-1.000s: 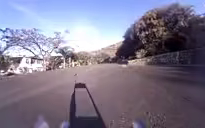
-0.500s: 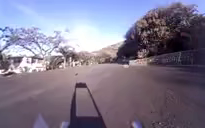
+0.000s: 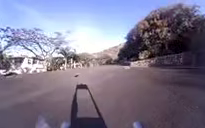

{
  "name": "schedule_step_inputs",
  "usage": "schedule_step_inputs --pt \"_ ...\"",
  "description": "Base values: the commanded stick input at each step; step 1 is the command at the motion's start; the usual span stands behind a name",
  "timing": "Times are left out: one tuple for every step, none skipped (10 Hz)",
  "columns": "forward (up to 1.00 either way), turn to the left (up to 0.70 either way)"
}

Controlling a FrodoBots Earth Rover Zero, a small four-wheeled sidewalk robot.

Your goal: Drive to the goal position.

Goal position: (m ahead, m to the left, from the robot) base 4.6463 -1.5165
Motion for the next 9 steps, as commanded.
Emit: schedule_step_inputs --pt "0.5 0.0" --pt "0.5 0.0" --pt "0.5 0.0" --pt "0.5 0.0" --pt "0.5 0.0" --pt "0.5 0.0" --pt "0.5 0.0" --pt "0.5 0.0" --pt "0.5 0.0"
